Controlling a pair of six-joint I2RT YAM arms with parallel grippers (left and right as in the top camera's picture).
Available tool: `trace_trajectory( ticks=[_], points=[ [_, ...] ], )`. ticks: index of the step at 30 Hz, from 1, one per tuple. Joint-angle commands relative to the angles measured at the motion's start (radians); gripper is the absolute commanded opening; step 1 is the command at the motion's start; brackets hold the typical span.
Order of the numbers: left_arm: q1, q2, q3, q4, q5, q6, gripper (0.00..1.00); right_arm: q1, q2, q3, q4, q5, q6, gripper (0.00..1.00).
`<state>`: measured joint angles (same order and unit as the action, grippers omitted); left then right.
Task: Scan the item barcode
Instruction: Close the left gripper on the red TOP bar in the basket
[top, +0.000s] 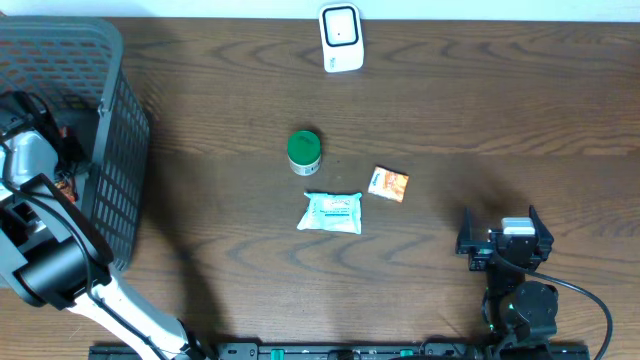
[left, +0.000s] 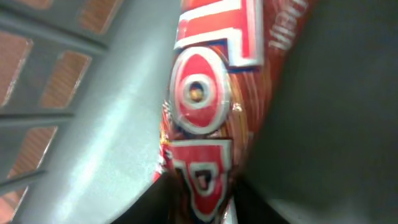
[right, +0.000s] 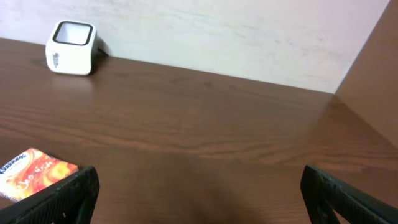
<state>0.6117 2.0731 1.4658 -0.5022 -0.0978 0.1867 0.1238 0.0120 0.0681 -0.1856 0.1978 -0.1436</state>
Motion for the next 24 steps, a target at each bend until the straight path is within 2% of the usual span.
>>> trace_trajectory(
  ticks=[1, 2, 6, 10, 16, 24],
  points=[
    [0.007, 0.083, -0.045, -0.049, 0.05, 0.01, 0.1, 0.008, -0.005, -0.004, 0.014, 0.004, -0.011, 0.99],
    [0.007, 0.082, -0.044, -0.055, 0.05, 0.01, 0.08, 0.008, -0.005, -0.004, 0.013, -0.006, -0.01, 0.99],
    [0.007, 0.061, -0.044, -0.066, 0.05, -0.027, 0.07, 0.008, -0.005, 0.002, 0.046, -0.135, -0.01, 0.99],
    [0.007, -0.024, -0.039, -0.065, 0.055, -0.096, 0.08, 0.008, -0.003, 0.052, 0.042, -0.147, 0.053, 0.99],
    [0.007, -0.312, -0.039, -0.072, 0.061, -0.1, 0.07, 0.008, 0.08, 0.238, -0.17, -0.159, 0.099, 0.99],
    [0.007, -0.651, -0.039, -0.077, 0.065, -0.246, 0.08, 0.008, 0.345, 0.438, -0.357, -0.216, 0.151, 0.99]
  ],
)
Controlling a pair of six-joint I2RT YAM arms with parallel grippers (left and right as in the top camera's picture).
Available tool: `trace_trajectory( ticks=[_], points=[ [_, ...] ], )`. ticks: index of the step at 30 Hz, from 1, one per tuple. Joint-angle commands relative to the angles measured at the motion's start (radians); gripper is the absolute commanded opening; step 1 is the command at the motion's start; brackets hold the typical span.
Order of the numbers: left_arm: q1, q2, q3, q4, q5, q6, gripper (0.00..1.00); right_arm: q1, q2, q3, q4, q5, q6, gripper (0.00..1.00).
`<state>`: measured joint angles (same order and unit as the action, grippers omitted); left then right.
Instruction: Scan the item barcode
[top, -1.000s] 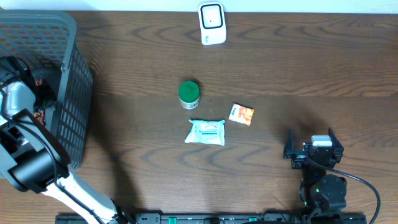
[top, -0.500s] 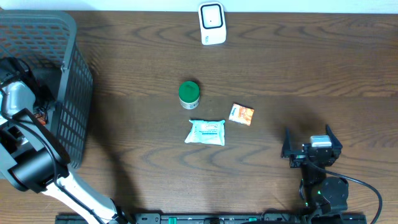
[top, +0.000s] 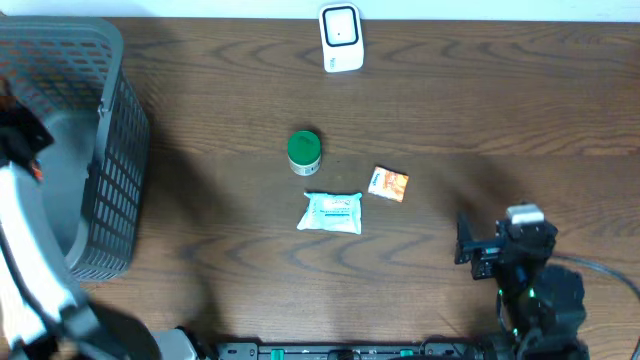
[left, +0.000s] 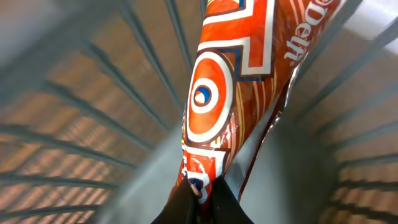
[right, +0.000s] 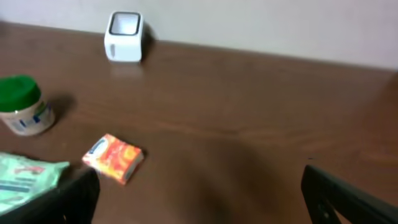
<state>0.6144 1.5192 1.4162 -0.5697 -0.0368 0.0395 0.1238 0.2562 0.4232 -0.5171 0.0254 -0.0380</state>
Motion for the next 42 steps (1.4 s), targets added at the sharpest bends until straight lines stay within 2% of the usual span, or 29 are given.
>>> trace_trajectory(
  ticks=[1, 3, 7, 11, 14, 20, 23, 27, 32, 39, 40, 42],
  points=[
    [0.004, -0.127, 0.011, -0.017, 0.019, -0.121, 0.08, 0.008, 0.133, 0.107, -0.029, -0.076, 0.045, 0.99],
    [0.001, -0.182, 0.011, -0.036, 0.109, -0.131, 0.07, 0.008, 0.194, 0.156, -0.021, -0.185, 0.045, 0.99],
    [0.001, -0.266, 0.011, -0.11, 0.405, -0.131, 0.07, 0.008, 0.264, 0.205, -0.014, -0.544, 0.045, 0.99],
    [-0.019, -0.31, 0.011, -0.208, 0.662, -0.098, 0.07, 0.008, 0.299, 0.195, 0.046, -0.573, 0.069, 0.99],
    [-0.061, -0.345, 0.011, -0.261, 0.775, -0.021, 0.07, 0.008, 0.328, 0.196, 0.082, -0.568, 0.113, 0.99],
    [-0.189, -0.431, 0.011, -0.362, 0.792, 0.023, 0.07, 0.008, 0.459, 0.208, 0.105, -0.475, 0.205, 0.99],
    [-0.263, -0.459, -0.004, -0.449, 0.774, 0.084, 0.07, 0.008, 0.576, 0.252, 0.106, -0.46, 0.225, 0.99],
    [-0.335, -0.462, -0.063, -0.507, 0.692, 0.092, 0.07, 0.009, 0.793, 0.357, 0.089, -0.463, 0.236, 0.99],
    [-0.37, -0.462, -0.2, -0.463, 0.69, 0.091, 0.07, 0.009, 1.052, 0.536, 0.0, -0.47, 0.235, 0.99],
    [-0.428, -0.461, -0.45, -0.333, 0.69, 0.089, 0.07, 0.017, 1.197, 0.585, 0.047, -0.583, 0.243, 0.99],
    [-0.439, -0.461, -0.485, -0.306, 0.69, 0.086, 0.07, 0.027, 1.206, 0.585, 0.044, -0.566, 0.258, 0.99],
    [-0.46, -0.459, -0.542, -0.257, 0.69, 0.086, 0.07, 0.05, 1.217, 0.592, 0.011, -0.48, 0.376, 0.99]
  ],
)
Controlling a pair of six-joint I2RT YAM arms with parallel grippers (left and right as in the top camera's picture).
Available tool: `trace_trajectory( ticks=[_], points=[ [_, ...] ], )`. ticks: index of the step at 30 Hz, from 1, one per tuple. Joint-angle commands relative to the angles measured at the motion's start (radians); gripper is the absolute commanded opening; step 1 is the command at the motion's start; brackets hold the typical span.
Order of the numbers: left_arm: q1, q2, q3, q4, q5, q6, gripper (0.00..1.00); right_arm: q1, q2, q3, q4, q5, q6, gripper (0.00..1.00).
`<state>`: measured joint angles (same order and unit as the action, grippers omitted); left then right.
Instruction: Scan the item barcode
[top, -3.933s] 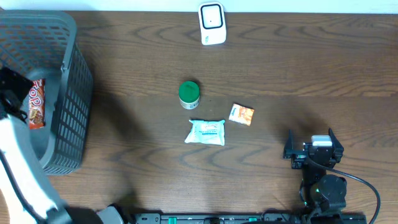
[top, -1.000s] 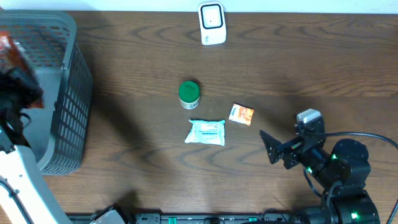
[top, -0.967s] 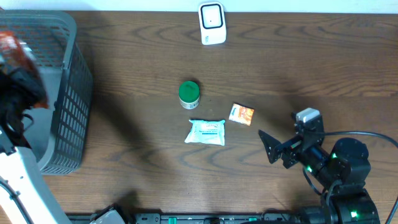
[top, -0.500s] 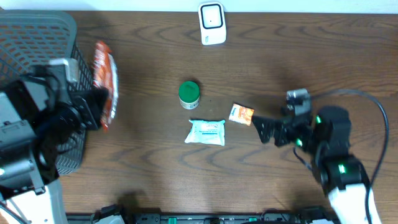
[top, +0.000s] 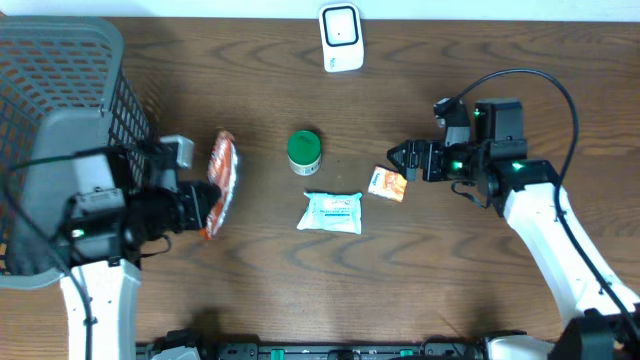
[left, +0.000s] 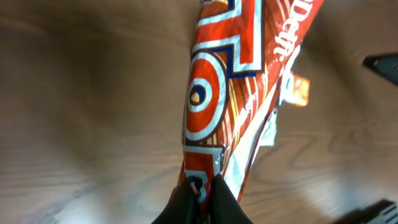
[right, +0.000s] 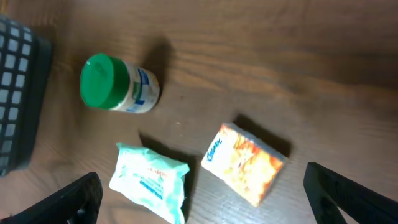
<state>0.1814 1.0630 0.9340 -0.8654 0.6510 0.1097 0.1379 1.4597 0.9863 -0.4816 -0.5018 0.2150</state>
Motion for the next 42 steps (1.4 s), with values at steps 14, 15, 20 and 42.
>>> trace_trajectory(
  ticks=[14, 15, 20, 42],
  points=[
    [-0.202, 0.187, -0.16, 0.221, -0.176, -0.021, 0.07, 0.207, 0.311, 0.393, -0.412, 0.444, 0.492, 0.99],
    [-0.219, 0.209, -0.16, 0.236, -0.178, -0.021, 0.08, 0.207, 0.342, 0.407, -0.42, 0.444, 0.499, 0.99],
    [-0.306, 0.309, -0.16, 0.324, -0.185, -0.049, 0.07, 0.208, 0.449, 0.415, -0.392, 0.439, 0.502, 0.99],
    [-0.415, 0.338, -0.13, 0.351, -0.417, -0.116, 0.9, 0.214, 0.602, 0.411, -0.389, 0.374, 0.449, 0.79]
  ],
)
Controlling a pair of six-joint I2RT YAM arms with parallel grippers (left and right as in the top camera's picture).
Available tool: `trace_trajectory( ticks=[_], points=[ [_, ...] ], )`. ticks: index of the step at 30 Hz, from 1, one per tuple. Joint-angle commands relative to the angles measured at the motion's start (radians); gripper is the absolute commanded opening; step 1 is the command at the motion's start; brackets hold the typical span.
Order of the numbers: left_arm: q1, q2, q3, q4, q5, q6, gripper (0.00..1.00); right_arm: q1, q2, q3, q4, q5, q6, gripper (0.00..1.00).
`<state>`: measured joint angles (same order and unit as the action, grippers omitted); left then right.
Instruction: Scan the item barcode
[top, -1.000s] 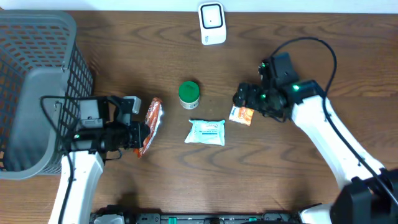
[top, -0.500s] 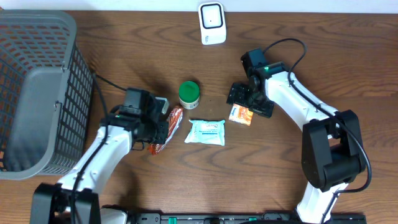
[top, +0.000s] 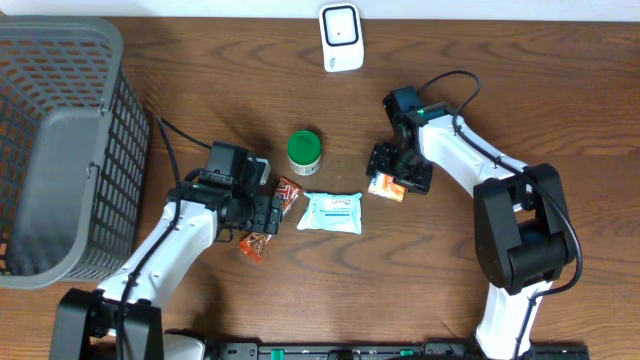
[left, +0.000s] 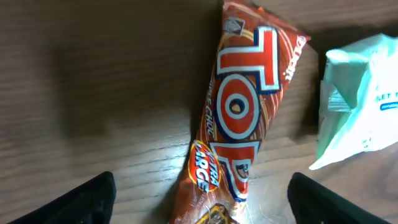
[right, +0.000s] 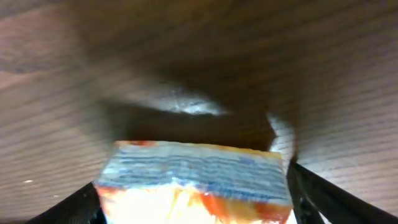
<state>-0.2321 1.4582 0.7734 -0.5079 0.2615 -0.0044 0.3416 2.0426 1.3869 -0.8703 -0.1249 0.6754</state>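
Note:
A red "TOP" snack bar lies flat on the wooden table, left of the pale green wipes packet. My left gripper stands open over the bar's lower end, its fingers wide to either side and off the wrapper. The small orange box lies right of the wipes. My right gripper is low over it, open, with the box filling the gap between the fingers. The white scanner stands at the table's far edge.
A green-lidded jar stands just behind the wipes packet, between the two grippers. A tall grey mesh basket fills the left side of the table. The right arm's cable loops above the table behind the orange box.
The left gripper has let go of the snack bar, which now lies on the table beside the wipes. The right gripper has come down from above the orange box to straddle it.
The left gripper was shut on the snack bar inside the basket while the right arm sat at the front right. Then the bar was higher in the basket, then over the table left of the jar, the right gripper above the orange box. Now the bar lies released.

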Motion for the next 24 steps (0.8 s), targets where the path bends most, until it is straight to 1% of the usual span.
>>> trace_trajectory(
  ticks=[1, 5, 6, 9, 11, 14, 15, 17, 19, 22, 23, 24],
  points=[
    [-0.001, -0.08, 0.042, -0.011, -0.027, -0.003, 0.98, 0.01, 0.019, 0.011, 0.0, -0.003, -0.012, 0.76],
    [-0.001, -0.225, 0.112, -0.029, -0.034, -0.005, 1.0, 0.009, 0.018, 0.011, -0.003, -0.004, -0.039, 0.63],
    [-0.001, -0.282, 0.143, -0.029, -0.044, -0.005, 0.98, 0.009, 0.018, 0.011, -0.008, -0.005, -0.05, 0.61],
    [-0.001, -0.389, 0.212, -0.008, -0.088, 0.003, 0.98, 0.006, 0.018, 0.014, -0.04, -0.01, -0.061, 0.61],
    [-0.001, -0.475, 0.268, 0.035, -0.171, 0.022, 0.98, 0.001, 0.016, 0.014, -0.071, -0.051, -0.108, 0.61],
    [-0.001, -0.557, 0.315, 0.14, -0.301, 0.022, 0.98, -0.016, 0.014, 0.023, -0.129, -0.12, -0.171, 0.61],
    [-0.001, -0.581, 0.326, 0.183, -0.336, 0.022, 0.98, -0.023, 0.014, 0.03, -0.151, -0.138, -0.192, 0.59],
    [-0.001, -0.622, 0.34, 0.266, -0.393, 0.023, 0.98, -0.043, 0.014, 0.057, -0.214, -0.17, -0.237, 0.57],
    [-0.001, -0.65, 0.349, 0.333, -0.409, 0.044, 0.98, -0.06, 0.014, 0.091, -0.279, -0.189, -0.284, 0.57],
    [-0.001, -0.665, 0.364, 0.4, -0.448, 0.072, 0.98, -0.076, 0.014, 0.156, -0.397, -0.203, -0.349, 0.55],
    [-0.001, -0.665, 0.375, 0.421, -0.488, 0.077, 0.98, -0.082, 0.014, 0.209, -0.486, -0.203, -0.395, 0.56],
    [-0.001, -0.665, 0.379, 0.422, -0.492, 0.1, 0.98, -0.083, 0.014, 0.232, -0.523, -0.203, -0.411, 0.56]
  ],
)
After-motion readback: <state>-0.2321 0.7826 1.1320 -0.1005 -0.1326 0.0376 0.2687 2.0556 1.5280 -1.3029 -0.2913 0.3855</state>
